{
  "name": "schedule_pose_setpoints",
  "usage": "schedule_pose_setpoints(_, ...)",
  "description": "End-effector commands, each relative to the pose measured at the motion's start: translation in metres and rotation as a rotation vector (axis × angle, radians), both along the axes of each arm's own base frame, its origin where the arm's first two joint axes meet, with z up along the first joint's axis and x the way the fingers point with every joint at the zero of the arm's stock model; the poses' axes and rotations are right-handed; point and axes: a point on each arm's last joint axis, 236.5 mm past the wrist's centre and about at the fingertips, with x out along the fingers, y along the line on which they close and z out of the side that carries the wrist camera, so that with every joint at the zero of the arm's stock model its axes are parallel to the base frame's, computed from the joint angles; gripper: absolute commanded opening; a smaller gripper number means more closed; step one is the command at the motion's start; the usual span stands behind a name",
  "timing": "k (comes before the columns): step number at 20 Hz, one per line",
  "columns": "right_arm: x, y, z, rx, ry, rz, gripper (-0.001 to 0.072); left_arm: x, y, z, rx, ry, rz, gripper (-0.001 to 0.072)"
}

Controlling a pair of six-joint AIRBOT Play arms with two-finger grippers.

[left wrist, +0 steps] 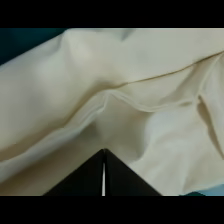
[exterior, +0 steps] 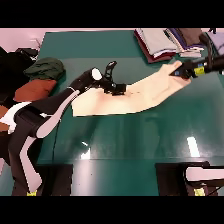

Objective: Fold the shirts.

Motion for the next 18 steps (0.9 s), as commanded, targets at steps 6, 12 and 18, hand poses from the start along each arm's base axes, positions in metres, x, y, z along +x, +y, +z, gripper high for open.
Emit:
schedule_pose_setpoints(6, -0.021, 0.120, 0.084, 0.019, -0.185, 0.212, 0.0012, -0.005, -0.004, -0.005, 0.016, 0.017, -0.034, 0.0023)
schedule_pose_setpoints(12, -0.034, 0.174, 0.065, 0.043, -0.141, 0.322, 0.0012, 0.036, 0.117, 0.052, 0.206, -0.061, 0.007, 0.0023)
schedule_pose_setpoints(18, -0.054, 0.314, 0.012, 0.075, -0.170, 0.531, 0.0014, 0.053, 0.283, 0.184, 0.318, -0.265, 0.235, 0.0024)
